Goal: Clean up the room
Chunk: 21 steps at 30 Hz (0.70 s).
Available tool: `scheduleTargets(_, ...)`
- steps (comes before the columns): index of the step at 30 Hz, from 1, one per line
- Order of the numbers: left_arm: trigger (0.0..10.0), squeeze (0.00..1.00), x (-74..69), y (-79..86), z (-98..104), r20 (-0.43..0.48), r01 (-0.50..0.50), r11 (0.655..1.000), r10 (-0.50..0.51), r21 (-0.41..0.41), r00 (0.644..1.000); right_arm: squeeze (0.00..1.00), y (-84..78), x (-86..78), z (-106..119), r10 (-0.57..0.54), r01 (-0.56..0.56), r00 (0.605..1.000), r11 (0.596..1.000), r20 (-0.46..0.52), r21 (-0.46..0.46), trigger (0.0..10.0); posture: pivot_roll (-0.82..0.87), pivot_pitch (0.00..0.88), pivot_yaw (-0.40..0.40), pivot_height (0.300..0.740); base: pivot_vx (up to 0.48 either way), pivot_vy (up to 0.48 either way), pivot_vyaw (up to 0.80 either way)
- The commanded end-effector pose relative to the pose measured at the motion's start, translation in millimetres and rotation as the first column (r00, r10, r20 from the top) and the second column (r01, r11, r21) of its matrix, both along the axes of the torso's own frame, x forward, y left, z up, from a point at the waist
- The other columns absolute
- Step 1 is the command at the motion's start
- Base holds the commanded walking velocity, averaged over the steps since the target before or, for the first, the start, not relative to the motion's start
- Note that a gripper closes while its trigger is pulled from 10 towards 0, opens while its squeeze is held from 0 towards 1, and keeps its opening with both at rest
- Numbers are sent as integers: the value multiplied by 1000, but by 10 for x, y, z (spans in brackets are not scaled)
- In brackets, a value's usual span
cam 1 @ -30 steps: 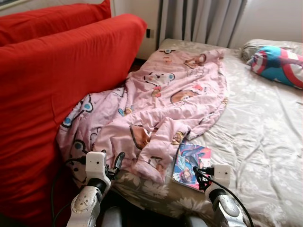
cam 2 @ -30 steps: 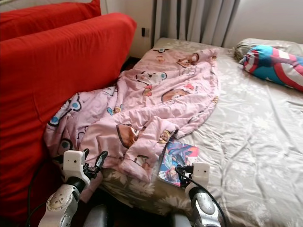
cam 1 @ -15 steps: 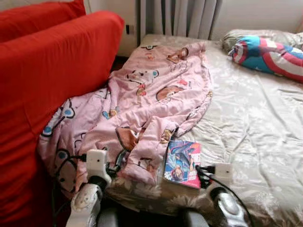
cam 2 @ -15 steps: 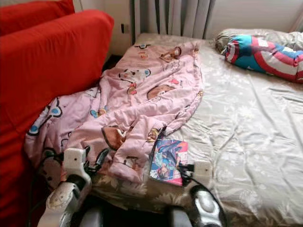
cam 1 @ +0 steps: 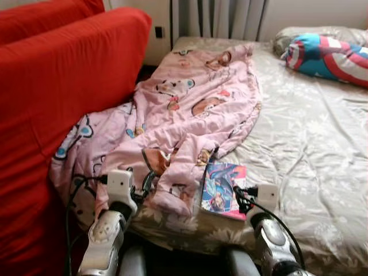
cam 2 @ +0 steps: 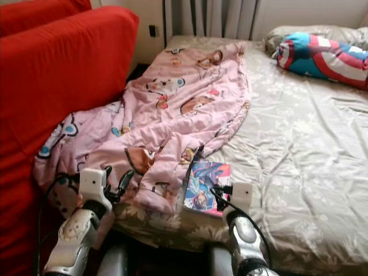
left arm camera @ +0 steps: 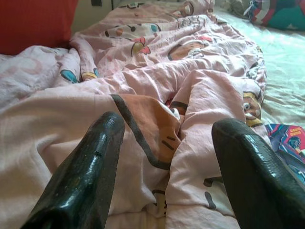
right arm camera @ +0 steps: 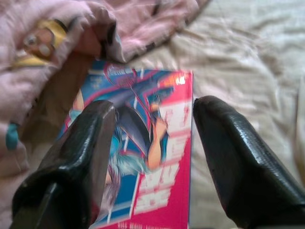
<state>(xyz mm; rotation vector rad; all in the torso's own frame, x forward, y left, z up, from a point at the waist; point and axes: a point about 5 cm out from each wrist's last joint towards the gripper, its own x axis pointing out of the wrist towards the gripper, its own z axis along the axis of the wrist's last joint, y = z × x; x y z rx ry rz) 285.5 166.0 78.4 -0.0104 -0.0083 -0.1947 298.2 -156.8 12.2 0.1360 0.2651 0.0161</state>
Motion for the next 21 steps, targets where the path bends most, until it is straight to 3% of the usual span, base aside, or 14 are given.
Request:
scheduleTargets(1,10000,0,-36,20,-84,-41,-3,1000,3,-1,999,0,59,25,45,12,-12,1000,1000,29,-12,10000,-13,113,-5,586,0,0,0)
scheduleTargets(4,10000,0,-52,-8,-106,-46,3,1000,-3,-4,999,0,74,-11,73,-7,7,996,1000,85,5,10000,-12,112,-5,581,0,0,0)
scheduleTargets(21,10000,0,-52,-8,-106,-46,3,1000,-3,-4,999,0,74,-11,73,-7,7,996,1000,85,5,10000,-12,112,-5,581,0,0,0)
